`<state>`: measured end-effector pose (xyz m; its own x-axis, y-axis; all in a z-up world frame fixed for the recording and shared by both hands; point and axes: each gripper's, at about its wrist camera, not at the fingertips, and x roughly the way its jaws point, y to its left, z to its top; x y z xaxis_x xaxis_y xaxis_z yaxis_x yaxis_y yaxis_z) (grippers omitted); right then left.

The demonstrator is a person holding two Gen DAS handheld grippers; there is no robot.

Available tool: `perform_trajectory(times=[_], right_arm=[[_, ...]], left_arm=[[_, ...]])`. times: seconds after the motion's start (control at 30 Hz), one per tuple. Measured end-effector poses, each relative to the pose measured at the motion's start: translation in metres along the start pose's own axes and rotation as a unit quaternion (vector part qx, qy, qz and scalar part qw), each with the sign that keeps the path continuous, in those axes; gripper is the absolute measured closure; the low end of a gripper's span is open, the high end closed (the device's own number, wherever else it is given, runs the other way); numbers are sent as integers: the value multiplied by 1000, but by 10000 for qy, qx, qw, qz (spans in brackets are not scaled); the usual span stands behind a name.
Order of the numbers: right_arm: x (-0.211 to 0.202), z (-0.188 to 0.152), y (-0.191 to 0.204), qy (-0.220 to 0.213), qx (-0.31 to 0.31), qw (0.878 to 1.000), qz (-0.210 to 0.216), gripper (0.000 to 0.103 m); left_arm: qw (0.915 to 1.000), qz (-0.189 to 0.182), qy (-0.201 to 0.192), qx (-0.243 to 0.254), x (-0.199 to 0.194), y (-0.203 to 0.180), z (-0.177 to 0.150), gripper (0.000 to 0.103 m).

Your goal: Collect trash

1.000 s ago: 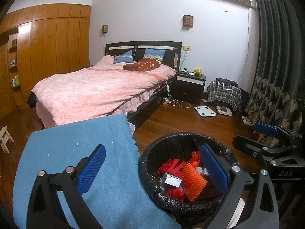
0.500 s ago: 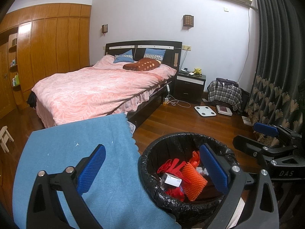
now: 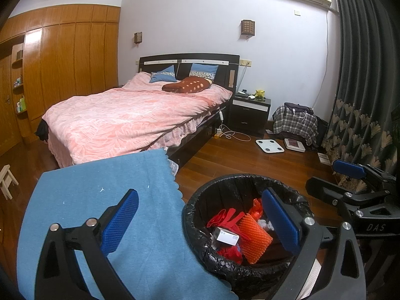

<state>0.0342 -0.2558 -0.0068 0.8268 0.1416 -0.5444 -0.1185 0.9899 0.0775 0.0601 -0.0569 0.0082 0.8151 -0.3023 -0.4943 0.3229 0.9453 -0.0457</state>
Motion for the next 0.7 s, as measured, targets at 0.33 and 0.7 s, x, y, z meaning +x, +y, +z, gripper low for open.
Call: perform_trajectory(times=[0.33,0.7], right_arm=[[0,0,1,10,3,10000,1,5],[0,1,0,9,8,10000,-2,5]], left_arm=[[10000,8,15,-42,-3,5,-4,6],[10000,14,51,-51,-1,6,-7,6]])
